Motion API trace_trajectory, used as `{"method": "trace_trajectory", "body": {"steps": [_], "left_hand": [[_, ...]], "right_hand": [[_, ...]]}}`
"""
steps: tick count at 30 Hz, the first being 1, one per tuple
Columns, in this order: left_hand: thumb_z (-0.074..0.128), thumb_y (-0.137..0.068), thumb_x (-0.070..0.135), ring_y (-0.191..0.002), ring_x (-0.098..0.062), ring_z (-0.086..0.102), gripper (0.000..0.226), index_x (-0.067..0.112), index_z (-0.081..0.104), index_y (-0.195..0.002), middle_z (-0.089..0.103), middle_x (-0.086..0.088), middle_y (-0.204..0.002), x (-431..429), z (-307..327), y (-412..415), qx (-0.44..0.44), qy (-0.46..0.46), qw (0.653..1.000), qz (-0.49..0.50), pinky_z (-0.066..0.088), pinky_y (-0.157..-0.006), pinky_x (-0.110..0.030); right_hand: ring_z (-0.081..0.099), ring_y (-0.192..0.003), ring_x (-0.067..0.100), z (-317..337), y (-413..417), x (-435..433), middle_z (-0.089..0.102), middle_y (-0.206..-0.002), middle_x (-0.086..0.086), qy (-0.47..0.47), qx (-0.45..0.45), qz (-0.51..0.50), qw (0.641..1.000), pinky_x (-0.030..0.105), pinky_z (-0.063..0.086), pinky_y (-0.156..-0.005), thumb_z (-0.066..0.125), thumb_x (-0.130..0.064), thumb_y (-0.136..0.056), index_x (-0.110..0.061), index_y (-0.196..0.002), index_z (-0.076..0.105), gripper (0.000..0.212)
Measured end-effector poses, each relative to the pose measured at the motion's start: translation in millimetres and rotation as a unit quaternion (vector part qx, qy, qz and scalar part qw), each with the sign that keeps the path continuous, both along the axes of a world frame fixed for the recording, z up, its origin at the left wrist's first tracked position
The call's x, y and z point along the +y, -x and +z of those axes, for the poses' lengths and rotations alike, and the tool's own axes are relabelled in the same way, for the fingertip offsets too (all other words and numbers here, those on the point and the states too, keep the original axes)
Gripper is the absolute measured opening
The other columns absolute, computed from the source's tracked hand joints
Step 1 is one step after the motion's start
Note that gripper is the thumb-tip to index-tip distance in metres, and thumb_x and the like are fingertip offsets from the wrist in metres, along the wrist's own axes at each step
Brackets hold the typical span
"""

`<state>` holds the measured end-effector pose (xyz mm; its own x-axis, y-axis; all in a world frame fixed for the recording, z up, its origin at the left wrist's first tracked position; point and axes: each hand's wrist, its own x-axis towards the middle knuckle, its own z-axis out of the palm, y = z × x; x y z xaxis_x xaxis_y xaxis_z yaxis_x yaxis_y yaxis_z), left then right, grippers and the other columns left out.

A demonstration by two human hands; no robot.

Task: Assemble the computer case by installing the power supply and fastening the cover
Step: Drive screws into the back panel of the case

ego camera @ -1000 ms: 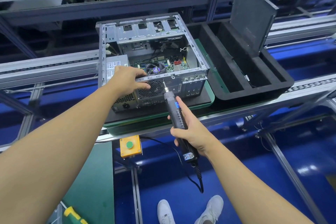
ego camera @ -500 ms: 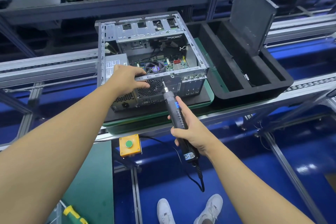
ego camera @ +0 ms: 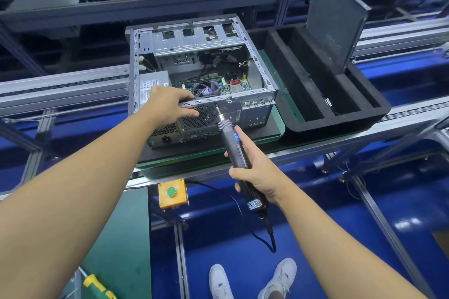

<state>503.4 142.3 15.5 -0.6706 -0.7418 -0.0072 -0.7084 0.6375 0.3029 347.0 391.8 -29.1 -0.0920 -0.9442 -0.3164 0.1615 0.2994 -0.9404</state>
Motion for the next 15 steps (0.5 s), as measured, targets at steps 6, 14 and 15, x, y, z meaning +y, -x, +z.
{"method": "trace_trajectory", "body": {"steps": [6,14,15], "left_hand": [[0.066,-0.074,0.068,-0.114,-0.034,0.05,0.067,0.023,0.066,-0.124,0.072,-0.007,-0.113,0.8,1.0,-0.4,-0.001,-0.006,1.0,0.0,0.025,-0.097,-0.037],[0.067,-0.075,0.066,-0.114,-0.034,0.049,0.065,0.023,0.066,-0.124,0.072,-0.006,-0.112,2.5,2.6,-0.6,0.001,-0.011,1.0,0.0,0.024,-0.096,-0.036],[0.066,-0.075,0.067,-0.114,-0.034,0.049,0.065,0.023,0.066,-0.123,0.072,-0.005,-0.111,2.7,2.9,-0.6,0.001,-0.012,1.0,-0.001,0.024,-0.096,-0.037]], "right_hand": [[0.054,-0.064,0.024,-3.2,1.1,-1.2,0.061,-0.127,0.007,-0.005,0.001,-0.002,1.0,0.035,0.056,-0.061,0.071,-0.006,-0.078,-0.06,-0.154,0.026,0.104],[0.054,-0.061,0.024,-4.9,-0.1,-1.3,0.06,-0.129,0.006,-0.004,-0.01,-0.007,1.0,0.035,0.056,-0.06,0.071,-0.007,-0.077,-0.066,-0.148,0.03,0.101],[0.054,-0.061,0.025,-4.6,-0.8,-1.4,0.059,-0.13,0.007,-0.004,-0.011,-0.009,1.0,0.035,0.056,-0.06,0.071,-0.007,-0.077,-0.067,-0.147,0.03,0.101]]}}
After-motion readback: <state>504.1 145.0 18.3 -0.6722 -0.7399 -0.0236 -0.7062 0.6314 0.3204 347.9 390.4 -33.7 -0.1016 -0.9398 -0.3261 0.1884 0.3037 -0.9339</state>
